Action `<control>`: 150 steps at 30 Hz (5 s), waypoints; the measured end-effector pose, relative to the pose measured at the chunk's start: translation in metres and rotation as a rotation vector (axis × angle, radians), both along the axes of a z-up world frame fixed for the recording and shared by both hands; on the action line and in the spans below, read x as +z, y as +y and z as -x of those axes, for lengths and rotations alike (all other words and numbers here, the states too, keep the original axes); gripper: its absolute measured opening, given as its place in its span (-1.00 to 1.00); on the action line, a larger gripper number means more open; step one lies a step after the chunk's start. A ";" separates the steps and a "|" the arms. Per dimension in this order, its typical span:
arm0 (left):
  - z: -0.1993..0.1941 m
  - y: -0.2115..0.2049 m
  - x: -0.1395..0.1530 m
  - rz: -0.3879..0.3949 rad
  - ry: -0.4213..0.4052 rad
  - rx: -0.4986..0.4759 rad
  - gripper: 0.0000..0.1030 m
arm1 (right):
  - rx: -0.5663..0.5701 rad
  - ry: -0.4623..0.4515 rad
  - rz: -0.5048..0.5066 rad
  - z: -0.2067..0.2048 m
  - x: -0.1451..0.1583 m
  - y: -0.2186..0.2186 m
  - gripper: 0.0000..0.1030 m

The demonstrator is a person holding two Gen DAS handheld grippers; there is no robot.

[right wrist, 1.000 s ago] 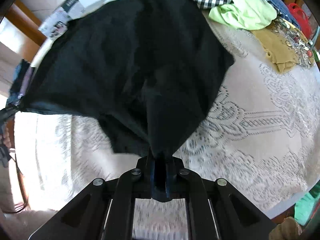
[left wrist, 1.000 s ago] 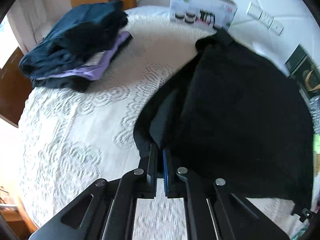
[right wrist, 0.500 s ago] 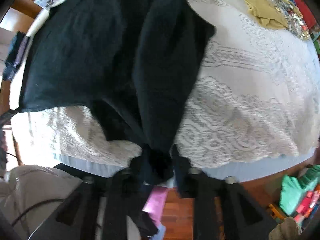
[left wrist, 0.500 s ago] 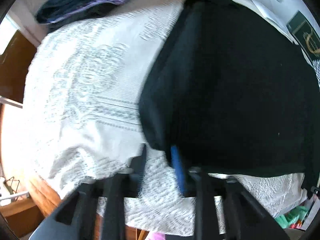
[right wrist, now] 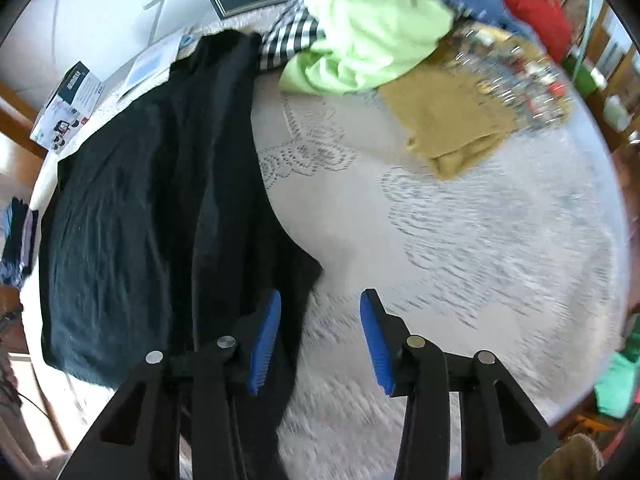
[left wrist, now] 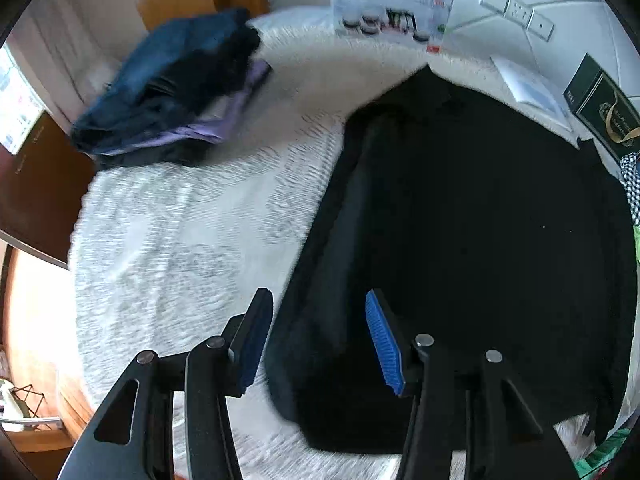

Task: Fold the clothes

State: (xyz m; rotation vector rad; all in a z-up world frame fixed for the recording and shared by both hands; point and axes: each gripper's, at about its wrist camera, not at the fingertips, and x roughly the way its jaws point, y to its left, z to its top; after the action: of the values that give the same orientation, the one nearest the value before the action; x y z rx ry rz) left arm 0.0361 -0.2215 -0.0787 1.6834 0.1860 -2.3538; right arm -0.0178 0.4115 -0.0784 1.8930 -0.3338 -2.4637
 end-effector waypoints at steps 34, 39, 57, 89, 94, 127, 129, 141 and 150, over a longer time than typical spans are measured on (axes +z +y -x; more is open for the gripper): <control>0.153 0.025 0.041 0.021 0.067 -0.119 0.22 | 0.094 0.133 -0.005 0.150 0.024 -0.048 0.29; 0.231 0.035 0.029 0.001 0.029 -0.153 0.22 | 0.128 0.134 -0.003 0.238 0.035 -0.075 0.39; 0.314 0.040 -0.047 -0.016 -0.140 -0.165 0.24 | 0.171 0.022 -0.104 0.385 -0.019 -0.125 0.61; 0.123 0.044 0.024 0.371 0.026 -0.588 -0.60 | 0.254 0.090 0.036 0.077 0.038 -0.077 -0.74; 0.071 0.024 0.004 0.133 -0.042 -0.535 -0.19 | 0.124 -0.028 0.035 0.023 0.000 -0.043 -0.22; 0.194 -0.004 -0.041 -0.006 -0.044 -0.095 -0.87 | 0.213 0.057 -0.317 0.207 -0.016 -0.091 -0.93; 0.190 -0.006 -0.027 0.009 0.013 -0.060 -0.87 | 0.149 0.128 -0.252 0.211 0.008 -0.077 -0.93; 0.197 -0.018 -0.005 0.060 0.068 0.011 -0.10 | 0.058 0.212 -0.176 0.212 0.034 -0.055 0.22; 0.073 -0.031 0.005 0.075 0.009 -0.029 0.09 | 0.052 0.167 -0.063 0.090 0.037 -0.026 0.25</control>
State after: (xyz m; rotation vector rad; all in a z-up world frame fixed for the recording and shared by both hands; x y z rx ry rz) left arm -0.0368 -0.2521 -0.0742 1.6521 0.0740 -2.3588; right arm -0.1079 0.3856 -0.0417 1.6775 -0.2029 -2.6044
